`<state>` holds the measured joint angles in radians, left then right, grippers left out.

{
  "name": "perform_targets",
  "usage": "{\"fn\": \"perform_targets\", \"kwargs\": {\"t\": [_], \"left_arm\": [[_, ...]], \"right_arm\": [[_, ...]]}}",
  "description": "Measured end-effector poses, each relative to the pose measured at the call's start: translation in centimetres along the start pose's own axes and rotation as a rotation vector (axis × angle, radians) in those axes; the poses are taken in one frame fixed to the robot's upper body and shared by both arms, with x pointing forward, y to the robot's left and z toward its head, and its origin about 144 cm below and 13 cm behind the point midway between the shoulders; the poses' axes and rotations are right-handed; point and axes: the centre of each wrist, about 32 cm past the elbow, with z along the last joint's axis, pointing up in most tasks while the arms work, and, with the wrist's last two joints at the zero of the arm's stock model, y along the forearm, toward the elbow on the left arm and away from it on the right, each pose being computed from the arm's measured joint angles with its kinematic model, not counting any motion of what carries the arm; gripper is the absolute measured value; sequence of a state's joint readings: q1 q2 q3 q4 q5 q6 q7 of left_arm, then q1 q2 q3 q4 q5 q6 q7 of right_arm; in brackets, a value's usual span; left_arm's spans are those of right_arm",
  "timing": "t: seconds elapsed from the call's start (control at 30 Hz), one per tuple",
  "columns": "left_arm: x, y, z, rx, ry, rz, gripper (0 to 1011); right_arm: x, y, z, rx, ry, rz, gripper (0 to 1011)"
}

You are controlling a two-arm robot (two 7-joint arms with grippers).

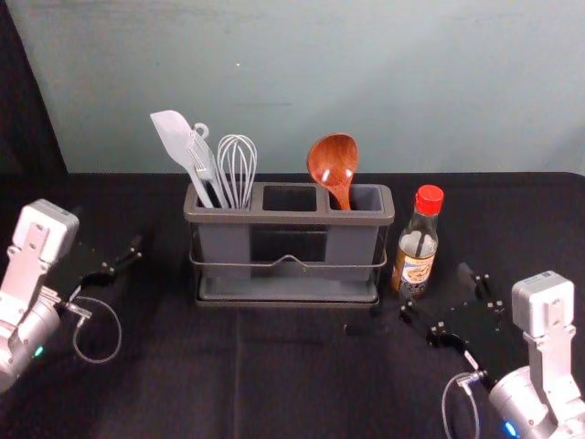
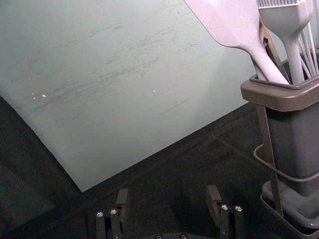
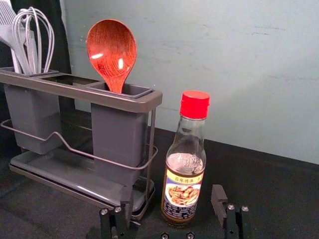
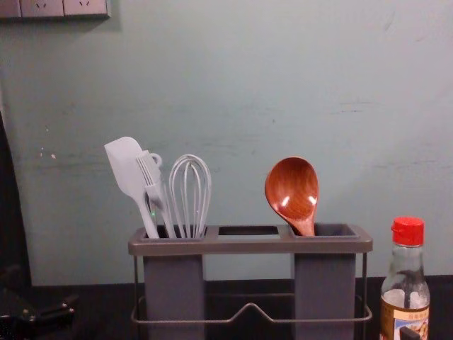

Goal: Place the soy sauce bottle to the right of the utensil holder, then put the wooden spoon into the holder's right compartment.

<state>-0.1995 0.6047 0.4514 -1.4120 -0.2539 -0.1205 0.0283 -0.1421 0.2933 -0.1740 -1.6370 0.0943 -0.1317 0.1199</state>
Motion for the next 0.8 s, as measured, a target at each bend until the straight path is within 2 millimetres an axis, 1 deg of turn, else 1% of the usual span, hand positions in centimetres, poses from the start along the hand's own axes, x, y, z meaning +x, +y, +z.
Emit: {"fn": "perform_targets", "kwargs": {"t": [0.8], "left_arm": [[0.00, 0.00, 0.00, 0.000, 0.000, 0.000, 1011]], "right_arm": [[0.00, 0.00, 0.02, 0.001, 0.000, -0.002, 1002]]}}
